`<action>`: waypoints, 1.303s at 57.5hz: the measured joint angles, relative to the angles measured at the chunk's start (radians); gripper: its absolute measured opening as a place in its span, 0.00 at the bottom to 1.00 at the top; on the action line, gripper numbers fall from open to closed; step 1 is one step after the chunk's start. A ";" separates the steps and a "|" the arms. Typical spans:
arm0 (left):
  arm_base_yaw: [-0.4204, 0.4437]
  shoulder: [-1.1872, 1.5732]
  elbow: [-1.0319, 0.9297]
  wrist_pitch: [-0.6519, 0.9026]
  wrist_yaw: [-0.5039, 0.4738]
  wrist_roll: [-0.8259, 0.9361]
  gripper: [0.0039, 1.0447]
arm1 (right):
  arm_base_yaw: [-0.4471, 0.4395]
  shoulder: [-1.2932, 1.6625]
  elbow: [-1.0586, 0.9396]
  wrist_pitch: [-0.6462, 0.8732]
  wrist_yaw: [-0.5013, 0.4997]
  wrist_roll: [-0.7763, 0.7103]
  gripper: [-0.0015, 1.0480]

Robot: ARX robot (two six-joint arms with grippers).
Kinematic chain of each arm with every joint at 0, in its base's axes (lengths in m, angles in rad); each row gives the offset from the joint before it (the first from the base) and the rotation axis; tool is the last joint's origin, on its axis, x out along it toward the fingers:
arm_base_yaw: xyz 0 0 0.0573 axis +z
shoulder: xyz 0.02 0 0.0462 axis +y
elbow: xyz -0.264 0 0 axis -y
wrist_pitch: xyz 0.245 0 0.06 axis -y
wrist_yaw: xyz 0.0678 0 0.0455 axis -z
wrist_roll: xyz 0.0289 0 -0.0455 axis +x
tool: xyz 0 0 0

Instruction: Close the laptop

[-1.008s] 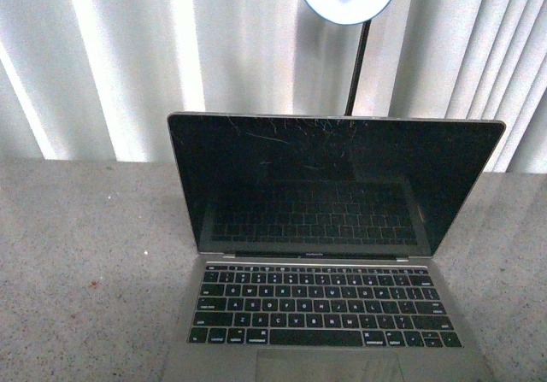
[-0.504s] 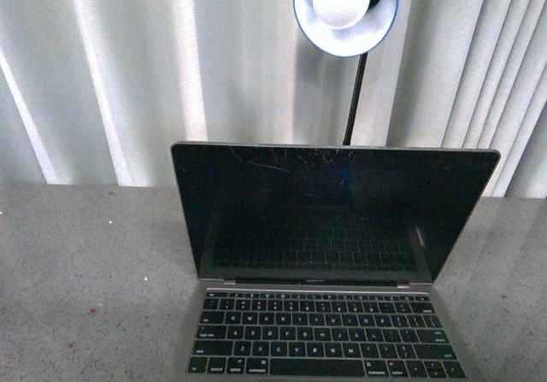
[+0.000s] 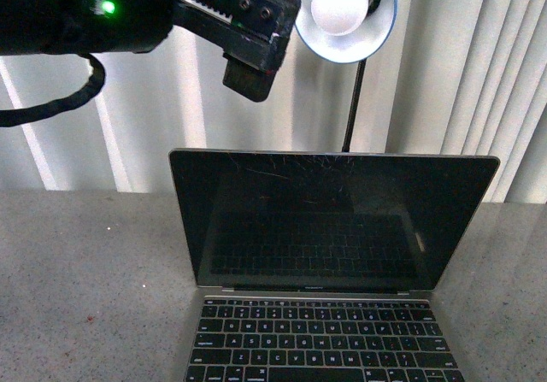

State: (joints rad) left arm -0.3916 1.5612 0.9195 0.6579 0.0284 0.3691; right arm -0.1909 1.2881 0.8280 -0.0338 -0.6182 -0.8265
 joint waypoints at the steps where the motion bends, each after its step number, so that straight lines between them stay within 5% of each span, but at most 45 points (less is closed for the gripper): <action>1: 0.002 0.014 0.013 -0.007 -0.004 0.007 0.94 | 0.003 0.004 0.005 0.000 0.001 -0.005 0.93; 17: -0.005 0.114 0.117 -0.148 -0.059 0.061 0.94 | 0.103 0.116 0.142 -0.031 -0.001 -0.008 0.92; 24: -0.021 0.120 0.134 -0.192 -0.058 0.106 0.93 | 0.143 0.180 0.193 -0.065 0.023 -0.039 0.72; 32: -0.016 0.164 0.187 -0.208 -0.081 0.148 0.69 | 0.166 0.251 0.250 -0.129 0.095 -0.166 0.46; 48: -0.001 0.255 0.264 -0.298 -0.061 0.214 0.21 | 0.206 0.317 0.367 -0.219 0.088 -0.282 0.03; 53: 0.002 0.258 0.286 -0.341 -0.042 0.233 0.03 | 0.215 0.338 0.392 -0.247 0.090 -0.315 0.03; 75: 0.019 0.255 0.279 -0.402 0.016 0.306 0.03 | 0.230 0.397 0.408 -0.294 0.115 -0.385 0.03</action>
State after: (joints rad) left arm -0.3725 1.8164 1.1984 0.2558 0.0441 0.6750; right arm 0.0395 1.6855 1.2362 -0.3279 -0.5030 -1.2114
